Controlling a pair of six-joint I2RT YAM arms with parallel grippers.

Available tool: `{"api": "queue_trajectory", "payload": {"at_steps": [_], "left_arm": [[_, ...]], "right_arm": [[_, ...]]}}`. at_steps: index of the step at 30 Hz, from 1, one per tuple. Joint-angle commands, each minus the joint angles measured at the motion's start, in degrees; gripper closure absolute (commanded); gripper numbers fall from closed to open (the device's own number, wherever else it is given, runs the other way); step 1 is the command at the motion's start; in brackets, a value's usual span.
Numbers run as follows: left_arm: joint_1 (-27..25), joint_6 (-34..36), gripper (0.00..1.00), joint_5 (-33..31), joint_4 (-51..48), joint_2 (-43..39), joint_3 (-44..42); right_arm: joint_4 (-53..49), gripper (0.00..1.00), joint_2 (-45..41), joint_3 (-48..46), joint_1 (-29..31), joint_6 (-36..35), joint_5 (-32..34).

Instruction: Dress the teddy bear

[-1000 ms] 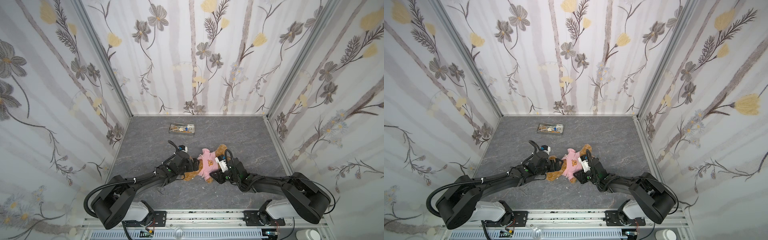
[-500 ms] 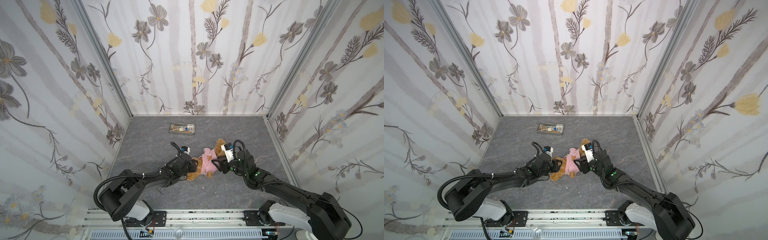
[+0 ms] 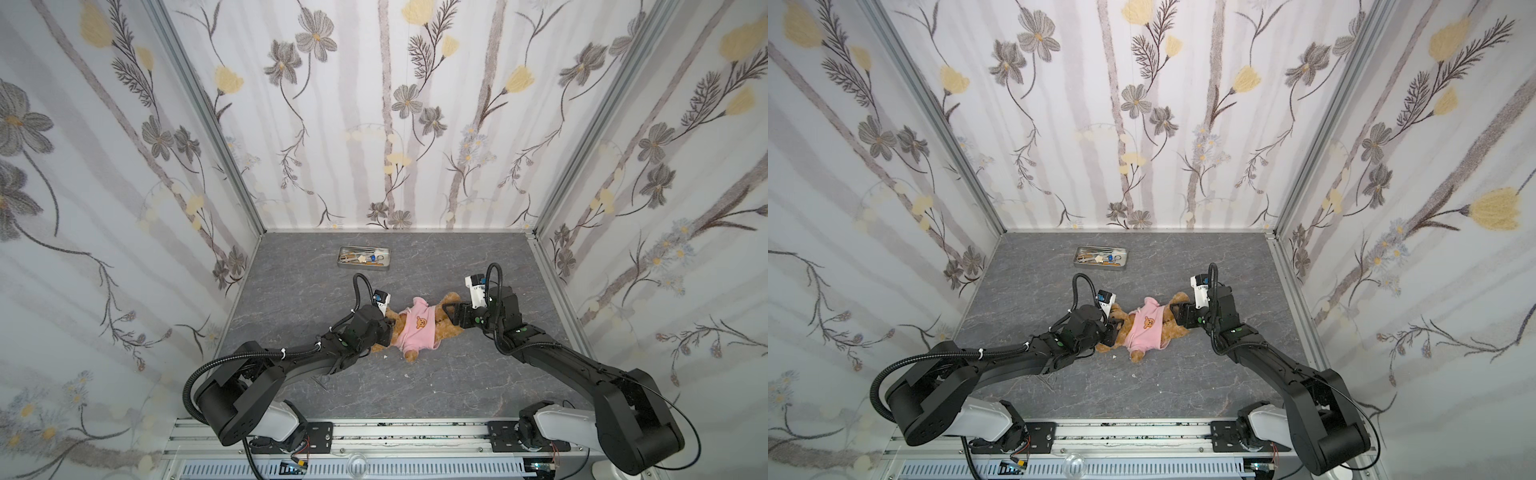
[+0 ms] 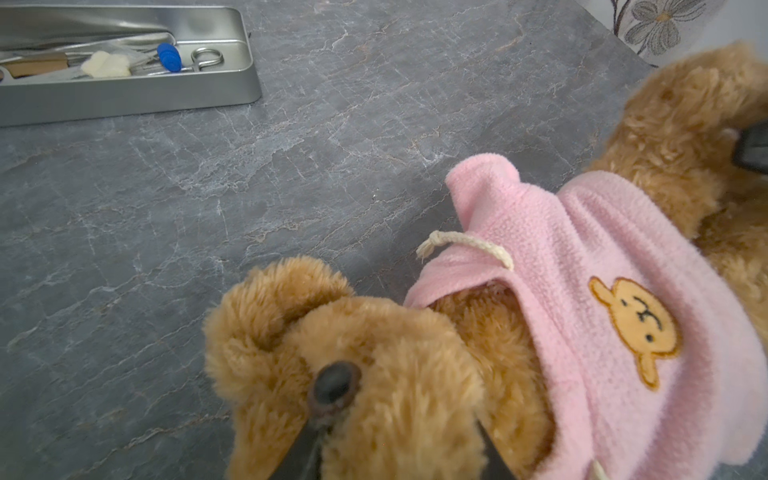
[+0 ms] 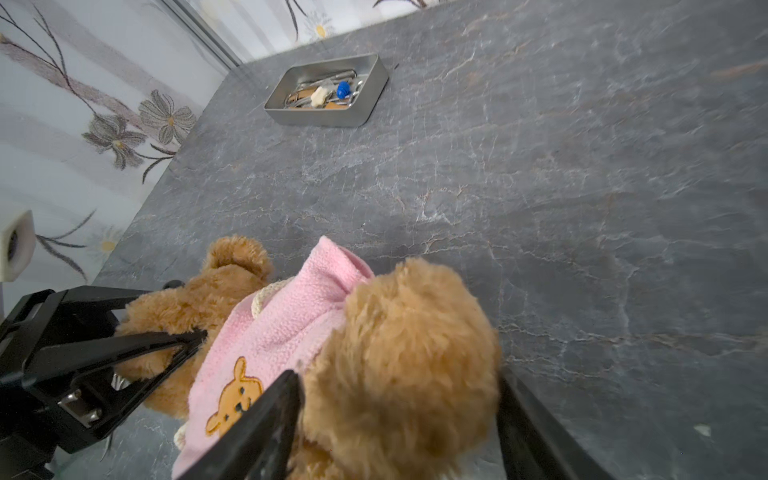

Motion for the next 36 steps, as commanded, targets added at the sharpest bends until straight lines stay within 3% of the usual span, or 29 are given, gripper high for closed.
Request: {"api": "queue_trajectory", "payload": {"at_steps": [1, 4, 7, 9, 11, 20, 36], "left_arm": [[-0.3, 1.0, 0.52, -0.7, 2.4, -0.4, 0.7], [-0.4, -0.8, 0.32, -4.3, 2.2, -3.8, 0.4], [-0.8, -2.3, 0.17, -6.5, 1.5, -9.5, 0.6], [-2.8, -2.3, 0.16, -9.1, -0.7, -12.6, 2.3], [-4.8, -3.4, 0.18, -9.6, -3.8, -12.9, 4.7], [-6.9, -18.5, 0.61, 0.4, -19.2, -0.2, 16.6], [-6.8, -20.1, 0.74, 0.4, -21.5, 9.2, 19.6]], "right_arm": [[9.5, 0.45, 3.1, -0.8, 0.1, 3.8, -5.6], [12.8, 0.7, 3.3, -2.9, 0.2, 4.5, -5.2], [14.3, 0.8, 2.8, -4.1, 0.6, 4.0, -5.0], [15.7, 0.83, 2.3, -4.9, 1.2, 3.3, -5.1], [16.3, 0.83, 1.8, -5.4, 1.8, 2.8, -4.5], [16.7, 0.84, 1.3, -5.8, 2.2, 2.3, -3.0], [15.6, 0.87, -0.6, -6.6, 2.4, 1.2, -1.8]]}}
